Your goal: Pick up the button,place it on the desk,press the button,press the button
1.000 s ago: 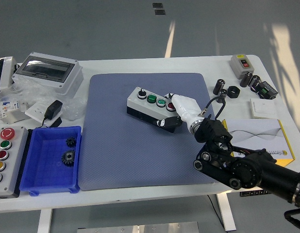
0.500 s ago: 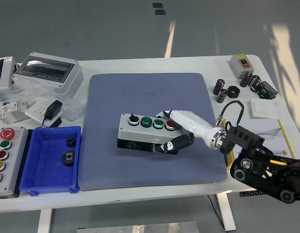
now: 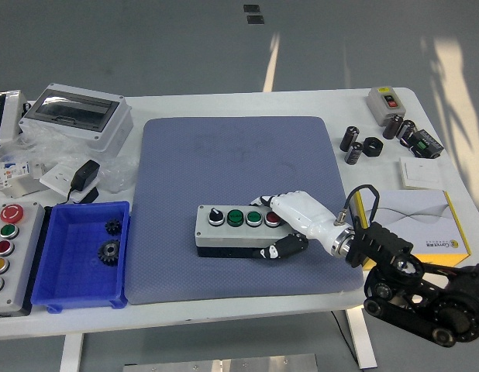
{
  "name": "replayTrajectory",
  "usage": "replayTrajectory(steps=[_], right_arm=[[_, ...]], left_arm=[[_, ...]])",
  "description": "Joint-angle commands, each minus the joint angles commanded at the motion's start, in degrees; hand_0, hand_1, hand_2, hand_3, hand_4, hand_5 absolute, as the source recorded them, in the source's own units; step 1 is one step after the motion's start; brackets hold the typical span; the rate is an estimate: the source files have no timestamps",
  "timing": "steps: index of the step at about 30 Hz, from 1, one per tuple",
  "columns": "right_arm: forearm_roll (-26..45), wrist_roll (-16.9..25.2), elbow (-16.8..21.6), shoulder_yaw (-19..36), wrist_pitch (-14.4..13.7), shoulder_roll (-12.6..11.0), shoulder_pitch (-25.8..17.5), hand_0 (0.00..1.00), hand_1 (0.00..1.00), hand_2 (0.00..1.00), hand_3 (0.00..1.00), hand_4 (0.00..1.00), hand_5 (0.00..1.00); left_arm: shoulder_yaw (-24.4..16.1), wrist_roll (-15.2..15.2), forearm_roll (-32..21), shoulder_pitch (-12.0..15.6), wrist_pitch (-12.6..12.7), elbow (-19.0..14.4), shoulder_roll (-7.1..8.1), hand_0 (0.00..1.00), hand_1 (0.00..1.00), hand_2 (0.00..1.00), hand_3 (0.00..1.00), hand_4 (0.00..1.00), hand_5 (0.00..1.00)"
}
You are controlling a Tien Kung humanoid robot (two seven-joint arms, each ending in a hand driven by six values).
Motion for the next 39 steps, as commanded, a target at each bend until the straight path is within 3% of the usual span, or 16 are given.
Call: replayTrajectory(steps=[4,5,10,11,16,17,30,39], right_arm=[[0.5,0.0,-0.4,0.3,0.3,0.0,0.0,0.463,0.492,0.452,0.509,0.256,0.002],[0.7,0.0,-0.5,0.4,0.3,0.1,0.0,0.628,0.630,0.587,0.630,0.181,0.002],[1.2,0.1,-0.6,0.6,0.3,-0.1,-0.1,0.628,0.630,0.587,0.630,0.181,0.002],[1.2,0.1,-0.6,0.6,0.2,-0.1,-0.1,0.783,0.760,0.712,0.686,0.247,0.002],[1.5,0.3,-0.8,0.7,-0.2,-0.2,0.0,0.783,0.760,0.712,0.686,0.247,0.002],[1.7,0.4,-0.8,0.8,-0.4,-0.2,0.0,0.866,0.820,0.802,0.732,0.346,0.019],[5.7,1.3,-0.1,1.1,-0.5,-0.9,-0.2,0.890,0.837,0.816,0.771,0.408,0.069],[13.0,2.4,1.2,2.3,2.2,-1.8,-0.4,0.893,0.841,0.817,0.789,0.426,0.076]], left_arm=[[-0.1,0.1,0.1,0.0,0.0,0.0,0.03,0.625,0.582,0.570,0.632,0.664,0.240],[-0.1,0.1,0.1,0.0,0.0,0.0,0.04,0.625,0.582,0.570,0.632,0.665,0.242],[-0.1,0.1,0.1,0.0,0.0,0.0,0.05,0.625,0.582,0.570,0.632,0.665,0.242],[-0.1,0.1,0.1,0.0,0.0,0.0,0.06,0.625,0.582,0.570,0.632,0.665,0.244],[-0.1,0.1,0.2,-0.1,0.0,0.0,0.08,0.625,0.582,0.570,0.632,0.665,0.244],[-0.1,0.1,0.3,-0.1,0.0,0.0,0.08,0.625,0.582,0.570,0.632,0.665,0.245],[-0.2,0.1,0.5,-0.1,0.0,0.0,0.16,0.625,0.582,0.570,0.631,0.665,0.244],[-0.1,0.1,0.5,-0.2,0.0,0.0,0.16,0.625,0.582,0.569,0.631,0.663,0.241]])
